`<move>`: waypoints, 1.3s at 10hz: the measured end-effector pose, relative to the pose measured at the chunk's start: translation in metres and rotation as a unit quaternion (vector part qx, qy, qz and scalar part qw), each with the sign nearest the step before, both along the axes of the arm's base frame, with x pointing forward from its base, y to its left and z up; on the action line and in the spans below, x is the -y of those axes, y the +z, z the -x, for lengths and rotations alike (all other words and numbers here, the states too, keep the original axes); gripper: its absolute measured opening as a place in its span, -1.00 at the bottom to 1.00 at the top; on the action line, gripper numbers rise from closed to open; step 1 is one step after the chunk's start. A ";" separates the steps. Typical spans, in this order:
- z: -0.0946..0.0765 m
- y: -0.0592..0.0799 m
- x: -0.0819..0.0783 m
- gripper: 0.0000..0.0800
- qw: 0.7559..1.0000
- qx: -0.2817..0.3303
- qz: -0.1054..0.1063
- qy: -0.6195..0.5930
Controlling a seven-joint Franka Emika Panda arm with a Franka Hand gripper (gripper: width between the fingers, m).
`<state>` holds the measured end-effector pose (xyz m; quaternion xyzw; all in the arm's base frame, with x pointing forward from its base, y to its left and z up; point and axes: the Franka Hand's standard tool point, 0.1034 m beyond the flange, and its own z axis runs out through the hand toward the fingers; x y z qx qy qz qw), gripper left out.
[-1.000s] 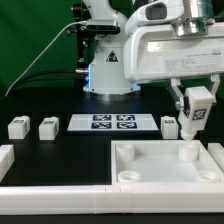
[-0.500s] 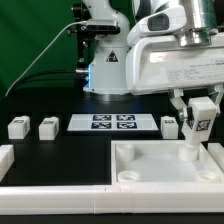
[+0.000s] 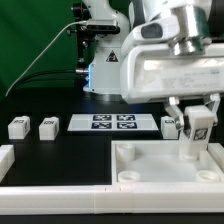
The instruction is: Assemble one leg
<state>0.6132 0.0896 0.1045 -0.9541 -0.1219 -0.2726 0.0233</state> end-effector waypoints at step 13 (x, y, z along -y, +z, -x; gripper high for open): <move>-0.018 -0.013 -0.018 -0.27 1.000 0.003 -0.004 0.012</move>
Offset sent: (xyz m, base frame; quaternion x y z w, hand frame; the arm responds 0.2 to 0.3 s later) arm 0.0177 0.0066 0.0070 -0.0019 0.0050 0.0106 0.9999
